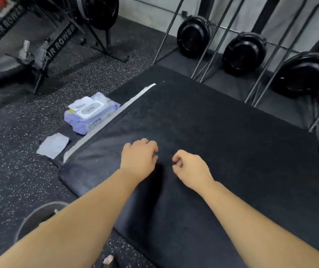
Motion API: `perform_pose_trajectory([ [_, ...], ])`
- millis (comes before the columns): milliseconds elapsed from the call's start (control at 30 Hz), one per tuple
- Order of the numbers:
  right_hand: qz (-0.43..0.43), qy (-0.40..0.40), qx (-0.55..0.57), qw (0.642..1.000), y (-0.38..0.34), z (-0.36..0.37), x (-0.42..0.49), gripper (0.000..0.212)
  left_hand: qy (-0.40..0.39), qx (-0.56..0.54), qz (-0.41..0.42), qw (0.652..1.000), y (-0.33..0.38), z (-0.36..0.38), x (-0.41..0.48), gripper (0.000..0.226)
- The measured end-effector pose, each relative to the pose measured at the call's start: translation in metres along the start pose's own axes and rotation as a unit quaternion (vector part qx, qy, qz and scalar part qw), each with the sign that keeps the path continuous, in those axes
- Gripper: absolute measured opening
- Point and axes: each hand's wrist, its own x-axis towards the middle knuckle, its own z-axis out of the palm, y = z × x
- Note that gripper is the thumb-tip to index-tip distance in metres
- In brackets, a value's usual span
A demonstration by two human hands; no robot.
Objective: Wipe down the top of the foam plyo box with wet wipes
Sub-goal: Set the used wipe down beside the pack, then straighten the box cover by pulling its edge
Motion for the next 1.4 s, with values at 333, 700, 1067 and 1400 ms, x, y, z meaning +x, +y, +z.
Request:
perform_pose_trajectory([
  [333, 0.044, 0.090, -0.125, 0.987, 0.137, -0.030, -0.095, 0.018, -0.008, -0.035, 0.194, 0.980, 0.140, 0.056, -0.033, 0.023],
  [700, 0.096, 0.162, -0.193, 0.963, 0.196, -0.014, -0.237, 0.034, -0.037, -0.026, 0.331, 0.943, 0.192, 0.076, -0.134, 0.021],
  [1067, 0.169, 0.074, -0.200, 0.962, 0.255, 0.015, -0.386, 0.093, -0.150, 0.094, 0.347, 0.921, 0.226, 0.071, -0.228, 0.098],
  [1400, 0.213, 0.032, -0.257, 0.942, 0.288, 0.027, -0.439, 0.124, -0.076, 0.303, 0.380, 0.871, 0.242, 0.081, -0.249, 0.072],
])
